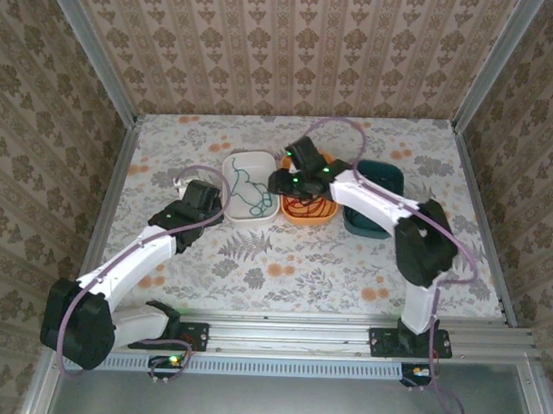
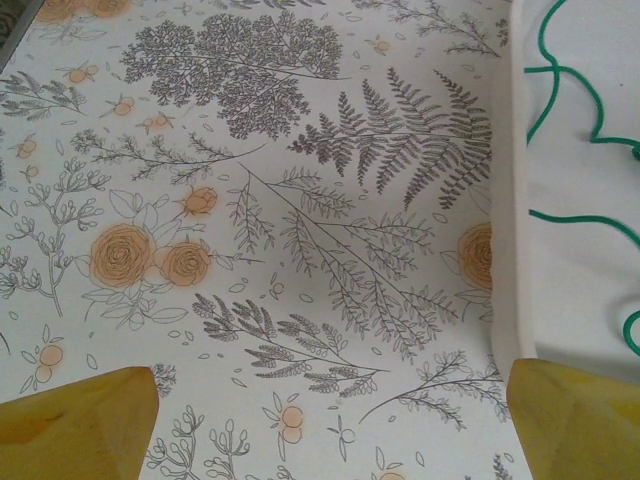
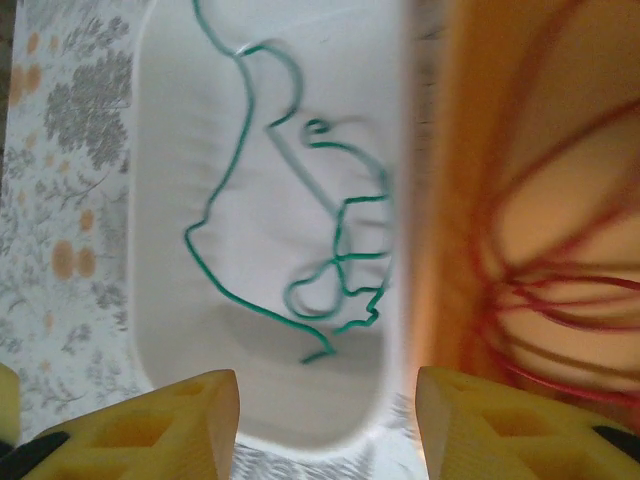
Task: Untangle the cables
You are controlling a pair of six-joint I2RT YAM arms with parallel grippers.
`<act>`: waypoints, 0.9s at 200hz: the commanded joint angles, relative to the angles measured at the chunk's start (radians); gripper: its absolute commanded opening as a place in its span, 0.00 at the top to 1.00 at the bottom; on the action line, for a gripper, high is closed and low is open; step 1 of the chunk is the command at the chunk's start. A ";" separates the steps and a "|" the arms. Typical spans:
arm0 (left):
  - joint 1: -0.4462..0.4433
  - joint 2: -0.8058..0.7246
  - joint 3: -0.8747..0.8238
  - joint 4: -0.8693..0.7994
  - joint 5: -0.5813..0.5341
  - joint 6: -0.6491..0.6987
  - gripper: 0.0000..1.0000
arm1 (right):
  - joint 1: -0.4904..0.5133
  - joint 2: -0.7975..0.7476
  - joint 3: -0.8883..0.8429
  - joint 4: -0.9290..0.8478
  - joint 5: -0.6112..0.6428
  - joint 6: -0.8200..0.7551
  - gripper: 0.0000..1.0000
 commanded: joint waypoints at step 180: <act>0.204 0.261 -0.277 1.027 -0.306 0.572 0.00 | -0.476 -0.505 -1.077 1.121 0.572 -0.573 0.00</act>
